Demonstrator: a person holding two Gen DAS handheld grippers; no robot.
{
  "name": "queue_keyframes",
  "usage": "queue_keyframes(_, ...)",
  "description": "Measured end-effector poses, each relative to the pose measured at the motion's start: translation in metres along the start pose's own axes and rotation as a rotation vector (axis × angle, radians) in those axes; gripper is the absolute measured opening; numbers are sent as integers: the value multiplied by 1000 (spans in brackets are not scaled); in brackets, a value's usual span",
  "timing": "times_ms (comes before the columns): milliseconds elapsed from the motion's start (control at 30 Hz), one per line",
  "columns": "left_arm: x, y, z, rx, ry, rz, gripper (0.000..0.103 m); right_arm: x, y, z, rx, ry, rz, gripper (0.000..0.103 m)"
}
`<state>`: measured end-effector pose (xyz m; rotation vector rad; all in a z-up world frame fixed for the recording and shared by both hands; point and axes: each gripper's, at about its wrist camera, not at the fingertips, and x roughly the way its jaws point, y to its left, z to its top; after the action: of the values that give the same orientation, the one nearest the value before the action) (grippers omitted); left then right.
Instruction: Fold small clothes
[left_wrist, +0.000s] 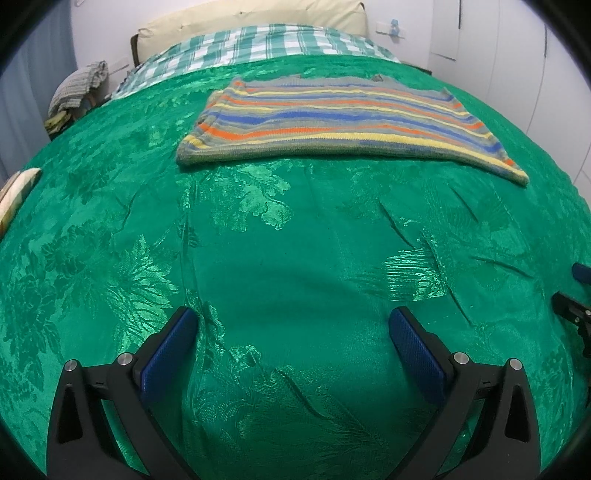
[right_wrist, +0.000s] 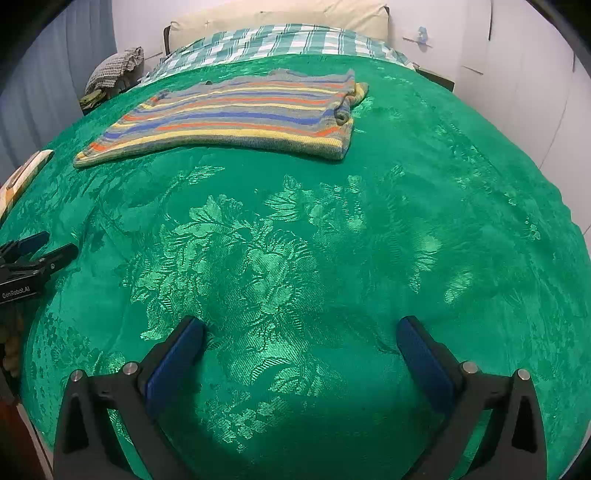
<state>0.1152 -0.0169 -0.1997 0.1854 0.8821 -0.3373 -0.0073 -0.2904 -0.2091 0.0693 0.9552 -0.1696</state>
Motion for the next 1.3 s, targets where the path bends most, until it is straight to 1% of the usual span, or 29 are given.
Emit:
queue_keyframes(133, -2, 0, 3, 2, 14, -3, 103, 1, 0, 2, 1, 10, 3, 103)
queue_keyframes(233, -15, -8, 11, 55, 48, 16, 102, -2, -2, 6, -6, 40, 23, 103)
queue_keyframes(300, -32, -24, 17, 116, 3, -31, 102, -9, -6, 11, -12, 59, 57, 103)
queue_keyframes(333, -39, -35, 21, 151, -25, -60, 102, -15, -14, 14, 10, 53, 84, 102)
queue_keyframes(367, -45, -54, 29, 215, -57, -95, 102, -21, -21, 18, 37, 34, 104, 102)
queue_keyframes(400, -46, -64, 34, 249, -68, -111, 102, -26, -30, 22, 68, 9, 127, 102)
queue_keyframes(433, -44, -82, 42, 297, -77, -136, 102, -31, -45, 34, 113, -24, 158, 102)
queue_keyframes(500, -34, -119, 60, 377, -84, -190, 102, -31, -64, 54, 150, -47, 200, 102)
queue_keyframes(567, -17, -161, 78, 463, -100, -228, 102, -20, -88, 92, 182, -47, 260, 102)
queue_keyframes(600, -5, -183, 85, 514, -110, -233, 102, -13, -97, 109, 196, -49, 293, 101)
queue_keyframes(633, 2, -194, 88, 542, -114, -229, 102, -6, -105, 125, 209, -47, 322, 98)
queue_keyframes(667, 15, -212, 92, 584, -115, -218, 100, 8, -115, 147, 231, -31, 356, 90)
queue_keyframes(700, 24, -222, 97, 610, -110, -210, 98, 16, -119, 161, 245, -15, 373, 86)
queue_keyframes(733, 35, -233, 99, 634, -100, -201, 93, 31, -124, 179, 264, 17, 400, 79)
queue_keyframes(767, 45, -243, 101, 649, -88, -208, 91, 53, -130, 200, 281, 60, 432, 73)
queue_keyframes(800, 47, -246, 104, 641, -97, -225, 90, 64, -131, 212, 285, 76, 443, 72)
queue_keyframes(833, 48, -246, 106, 632, -104, -240, 83, 85, -133, 229, 293, 108, 463, 72)
queue_keyframes(867, 48, -246, 109, 621, -105, -264, 65, 102, -134, 240, 305, 139, 478, 72)
queue_keyframes(900, 48, -245, 110, 611, -103, -286, 53, 113, -135, 246, 316, 153, 478, 72)
queue_keyframes(933, 48, -244, 111, 600, -103, -310, 22, 130, -136, 256, 348, 152, 479, 72)
queue_keyframes(967, 48, -243, 111, 588, -107, -312, 12, 138, -137, 262, 375, 143, 494, 72)
queue_keyframes(1000, 47, -239, 112, 569, -109, -325, 12, 149, -136, 269, 413, 134, 529, 71)
queue_keyframes(1033, 45, -233, 114, 535, -114, -355, 10, 155, -134, 274, 436, 126, 561, 51)
queue_keyframes(1067, 38, -219, 117, 473, -128, -381, 10, 160, -130, 279, 446, 137, 570, 6)
queue_keyframes(1100, 33, -210, 119, 434, -137, -393, 10, 161, -126, 283, 447, 141, 548, 8)
queue_keyframes(1167, 15, -171, 125, 294, -164, -424, 10, 150, -118, 295, 421, 106, 543, 8)
queue_keyframes(1200, 8, -153, 126, 236, -174, -432, 10, 142, -113, 302, 408, 88, 553, 8)
queue_keyframes(1233, 0, -131, 128, 168, -184, -439, 10, 129, -101, 313, 391, 66, 590, 8)
queue_keyframes(1300, -12, -86, 128, 37, -197, -435, 10, 114, -76, 327, 341, 54, 624, 8)
